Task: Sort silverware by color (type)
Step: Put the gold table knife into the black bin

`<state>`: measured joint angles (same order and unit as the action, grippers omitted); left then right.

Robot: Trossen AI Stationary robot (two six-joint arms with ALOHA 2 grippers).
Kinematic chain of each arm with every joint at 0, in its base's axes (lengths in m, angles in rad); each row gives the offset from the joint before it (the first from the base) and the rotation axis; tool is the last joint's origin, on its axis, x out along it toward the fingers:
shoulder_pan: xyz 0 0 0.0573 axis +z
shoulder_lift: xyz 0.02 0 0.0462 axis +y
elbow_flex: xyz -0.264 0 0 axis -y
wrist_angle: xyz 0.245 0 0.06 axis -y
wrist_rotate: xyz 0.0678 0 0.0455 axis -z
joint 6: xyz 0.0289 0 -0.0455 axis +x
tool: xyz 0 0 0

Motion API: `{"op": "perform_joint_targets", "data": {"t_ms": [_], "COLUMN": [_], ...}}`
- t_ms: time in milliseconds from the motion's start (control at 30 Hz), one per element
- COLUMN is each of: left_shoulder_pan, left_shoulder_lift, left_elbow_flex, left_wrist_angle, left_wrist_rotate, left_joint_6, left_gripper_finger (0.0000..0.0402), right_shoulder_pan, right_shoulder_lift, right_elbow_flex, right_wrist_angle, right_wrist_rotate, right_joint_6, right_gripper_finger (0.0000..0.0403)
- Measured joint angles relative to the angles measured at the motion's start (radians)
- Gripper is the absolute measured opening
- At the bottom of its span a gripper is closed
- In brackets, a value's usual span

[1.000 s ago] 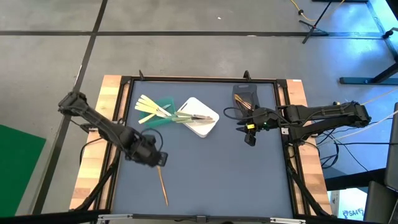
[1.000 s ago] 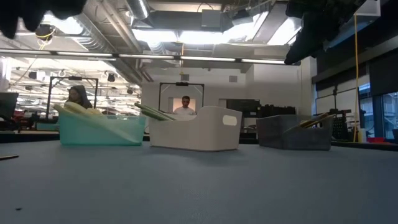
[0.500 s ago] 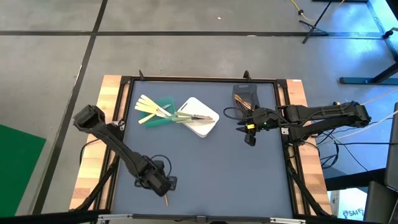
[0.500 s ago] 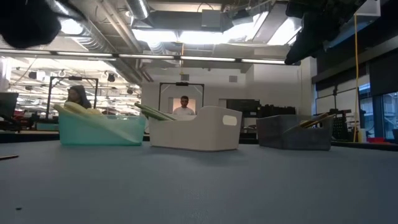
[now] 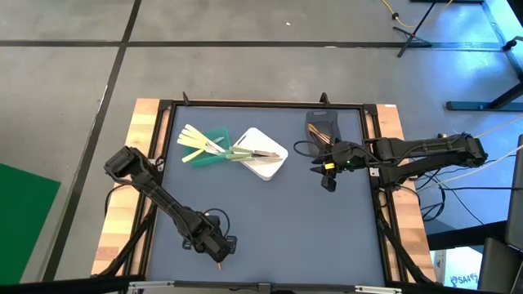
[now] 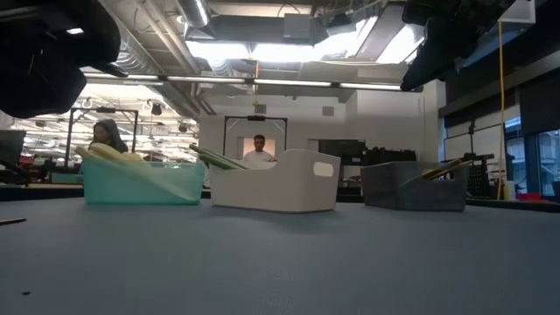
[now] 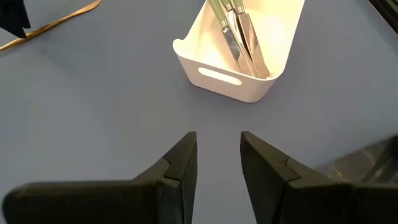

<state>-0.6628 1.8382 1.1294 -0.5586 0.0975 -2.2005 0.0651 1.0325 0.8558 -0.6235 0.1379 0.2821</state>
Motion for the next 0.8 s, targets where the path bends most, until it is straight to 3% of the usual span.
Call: {"op": "perform_joint_targets", "data": {"t_ms": [800], "left_shoulder_pan": [-0.014], "left_shoulder_lift": [0.047], "left_elbow_flex": [0.002], "left_wrist_angle": [0.01], "left_wrist_rotate": [-0.009], "left_joint_6": [-0.018], "left_gripper_finger": [0.0125], "right_shoulder_pan": [0.0], "right_shoulder_lift": [0.0], "right_elbow_flex": [0.0], "right_wrist_angle": [-0.003], "right_wrist_rotate": [0.0], "right_joint_6": [0.0], "right_gripper_finger": [0.0111]}}
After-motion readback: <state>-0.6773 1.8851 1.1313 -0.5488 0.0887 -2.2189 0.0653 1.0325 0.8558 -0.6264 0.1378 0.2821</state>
